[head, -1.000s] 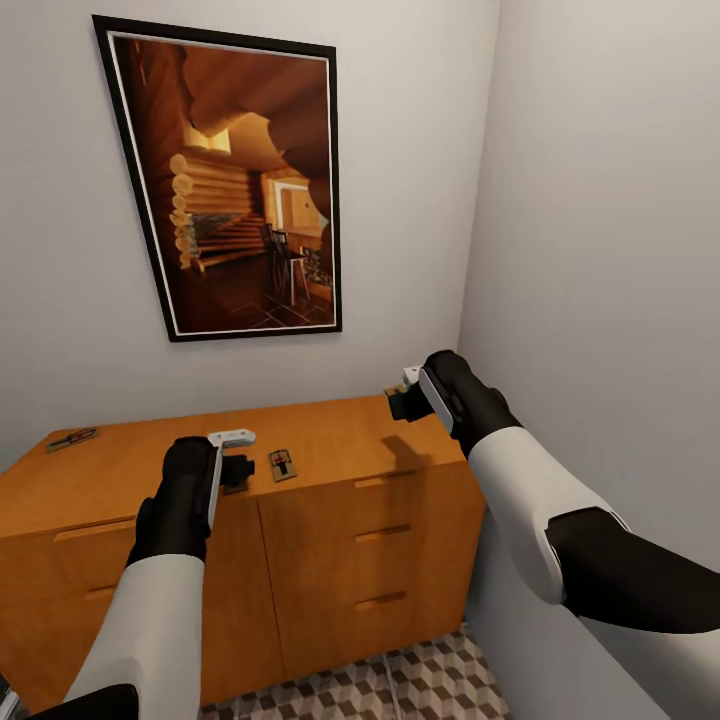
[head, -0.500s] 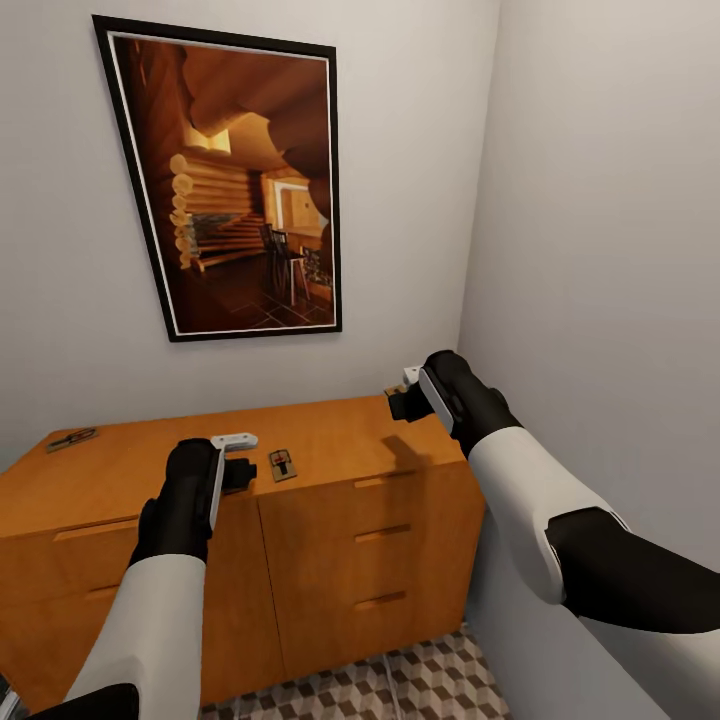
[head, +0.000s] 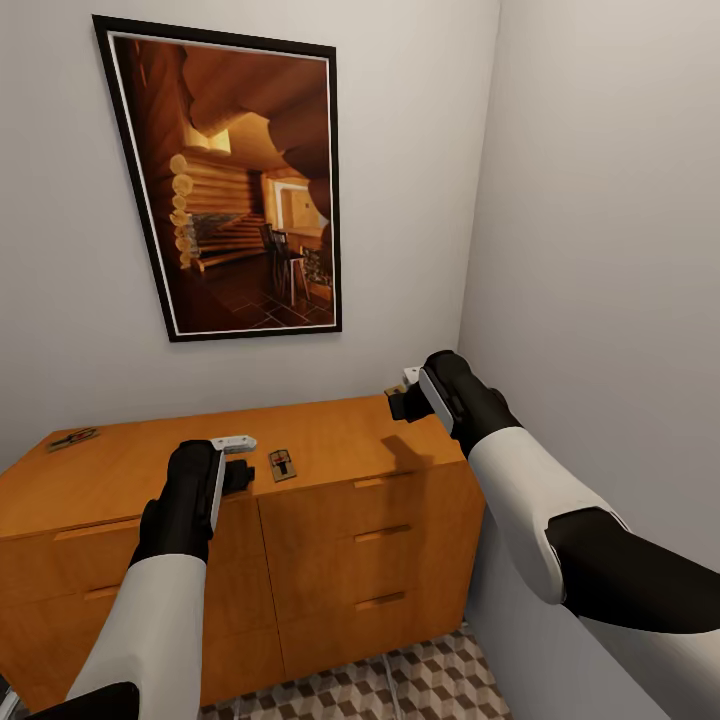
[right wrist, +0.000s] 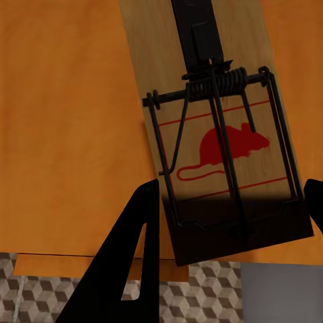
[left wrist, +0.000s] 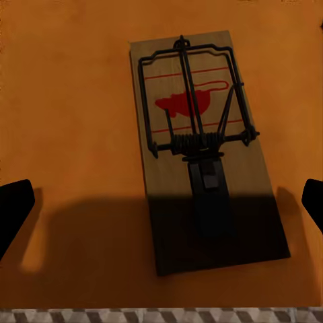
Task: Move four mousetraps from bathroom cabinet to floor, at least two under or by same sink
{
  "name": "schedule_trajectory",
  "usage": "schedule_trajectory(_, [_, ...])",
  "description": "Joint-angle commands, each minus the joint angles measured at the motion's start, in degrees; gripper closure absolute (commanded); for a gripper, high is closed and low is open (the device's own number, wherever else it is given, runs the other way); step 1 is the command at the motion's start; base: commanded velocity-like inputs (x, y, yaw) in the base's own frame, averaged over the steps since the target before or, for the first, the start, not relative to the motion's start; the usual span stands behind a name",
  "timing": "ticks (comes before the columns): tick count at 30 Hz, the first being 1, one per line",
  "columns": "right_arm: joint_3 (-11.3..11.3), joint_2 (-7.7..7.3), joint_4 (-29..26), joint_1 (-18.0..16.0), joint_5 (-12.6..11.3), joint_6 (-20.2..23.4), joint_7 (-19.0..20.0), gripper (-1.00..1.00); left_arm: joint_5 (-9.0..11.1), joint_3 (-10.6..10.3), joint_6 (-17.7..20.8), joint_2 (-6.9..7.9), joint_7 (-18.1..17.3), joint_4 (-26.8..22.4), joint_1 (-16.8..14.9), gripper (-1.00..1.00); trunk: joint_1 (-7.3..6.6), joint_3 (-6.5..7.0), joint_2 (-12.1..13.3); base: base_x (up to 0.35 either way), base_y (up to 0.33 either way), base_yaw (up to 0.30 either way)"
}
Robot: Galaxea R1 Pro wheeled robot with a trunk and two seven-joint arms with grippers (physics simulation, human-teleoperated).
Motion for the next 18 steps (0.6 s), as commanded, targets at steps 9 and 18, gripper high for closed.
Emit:
schedule_trajectory(9, [0.05,0.0,-0.04,-0.04,0.03,0.22,0.13,1.0,-0.24,0.15,0.24,-0.06,-0.14,-0.07,-0.33,-1.0,0.0,-0.07,-0.04,0.0,0.0,0.0])
schedule_trajectory(18, [0.01,0.0,-0.04,-0.04,0.04,0.22,0.07,1.0,-0.21,0.19,0.25,-0.06,-0.13,-0.22,-0.45,-1.0,0.0,-0.07,-0.04,0.0,0.0,0.0])
